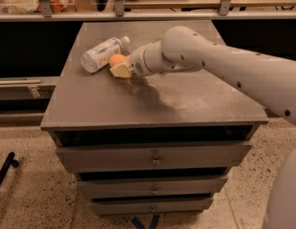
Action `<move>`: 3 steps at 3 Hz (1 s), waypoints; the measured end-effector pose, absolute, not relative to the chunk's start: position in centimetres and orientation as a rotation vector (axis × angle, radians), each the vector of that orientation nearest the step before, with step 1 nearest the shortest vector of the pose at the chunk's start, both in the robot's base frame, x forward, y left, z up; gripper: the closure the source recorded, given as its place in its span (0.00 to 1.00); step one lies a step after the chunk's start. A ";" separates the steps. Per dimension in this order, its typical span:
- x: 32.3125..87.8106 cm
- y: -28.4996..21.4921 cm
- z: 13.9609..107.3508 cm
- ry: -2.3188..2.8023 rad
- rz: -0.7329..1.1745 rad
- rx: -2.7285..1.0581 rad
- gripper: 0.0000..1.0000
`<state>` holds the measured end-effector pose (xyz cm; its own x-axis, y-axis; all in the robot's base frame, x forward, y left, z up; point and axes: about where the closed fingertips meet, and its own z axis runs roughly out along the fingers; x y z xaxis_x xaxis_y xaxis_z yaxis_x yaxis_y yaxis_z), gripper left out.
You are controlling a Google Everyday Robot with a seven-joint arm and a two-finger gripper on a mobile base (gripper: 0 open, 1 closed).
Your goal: Move orange near blue plastic bottle
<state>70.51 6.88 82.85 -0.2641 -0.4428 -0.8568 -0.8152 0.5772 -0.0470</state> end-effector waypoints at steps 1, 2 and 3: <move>70.5 6.5 83.2 1.899 0.503 -1.012 0.00; 70.5 5.0 85.0 1.879 0.498 -0.982 0.00; 70.4 1.1 89.0 1.837 0.484 -0.886 0.00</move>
Offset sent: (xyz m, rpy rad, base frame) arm 0.0008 -0.0446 0.0479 0.0454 -0.0598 -0.0597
